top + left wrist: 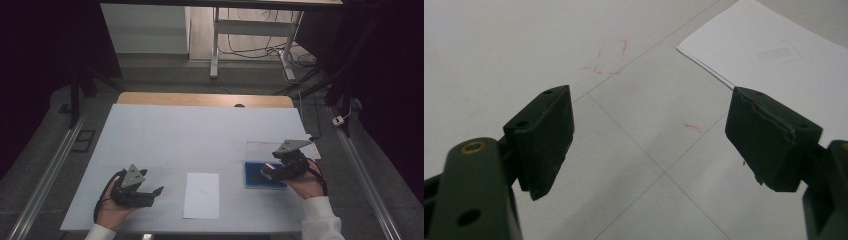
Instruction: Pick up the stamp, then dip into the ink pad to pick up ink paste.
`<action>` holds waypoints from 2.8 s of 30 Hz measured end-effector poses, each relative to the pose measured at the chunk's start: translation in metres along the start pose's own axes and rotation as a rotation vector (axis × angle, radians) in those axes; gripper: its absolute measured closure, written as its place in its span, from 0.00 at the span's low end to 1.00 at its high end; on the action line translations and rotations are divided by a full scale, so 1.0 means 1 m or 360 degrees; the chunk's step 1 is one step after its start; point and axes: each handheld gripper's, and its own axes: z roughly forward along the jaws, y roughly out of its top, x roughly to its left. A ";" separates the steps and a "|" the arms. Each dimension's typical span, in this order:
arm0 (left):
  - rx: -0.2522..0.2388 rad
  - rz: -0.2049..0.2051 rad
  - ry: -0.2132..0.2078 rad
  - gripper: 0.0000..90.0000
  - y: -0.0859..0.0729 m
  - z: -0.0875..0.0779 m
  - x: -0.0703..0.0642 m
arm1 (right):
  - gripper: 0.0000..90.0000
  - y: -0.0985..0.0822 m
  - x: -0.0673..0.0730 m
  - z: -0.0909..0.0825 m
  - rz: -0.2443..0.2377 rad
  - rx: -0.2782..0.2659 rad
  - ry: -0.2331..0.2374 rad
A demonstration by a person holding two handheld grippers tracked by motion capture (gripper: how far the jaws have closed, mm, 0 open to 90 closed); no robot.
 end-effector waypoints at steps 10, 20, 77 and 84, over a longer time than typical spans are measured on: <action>0.0010 0.0001 0.0016 0.23 0.000 0.000 0.000 | 0.49 -0.006 -0.002 0.005 0.0015 0.0057 -0.0005; -0.0001 0.0012 0.0036 0.23 0.000 -0.003 0.000 | 0.66 -0.006 -0.001 0.012 0.0023 0.0133 0.0000; -0.0033 -0.0010 0.0064 0.26 -0.001 -0.008 0.005 | 0.78 0.016 0.019 -0.015 -0.0023 -0.0062 -0.0004; -0.0039 -0.0021 0.0047 0.26 -0.001 -0.008 0.004 | 0.78 0.017 0.024 -0.010 -0.0026 -0.0049 0.0009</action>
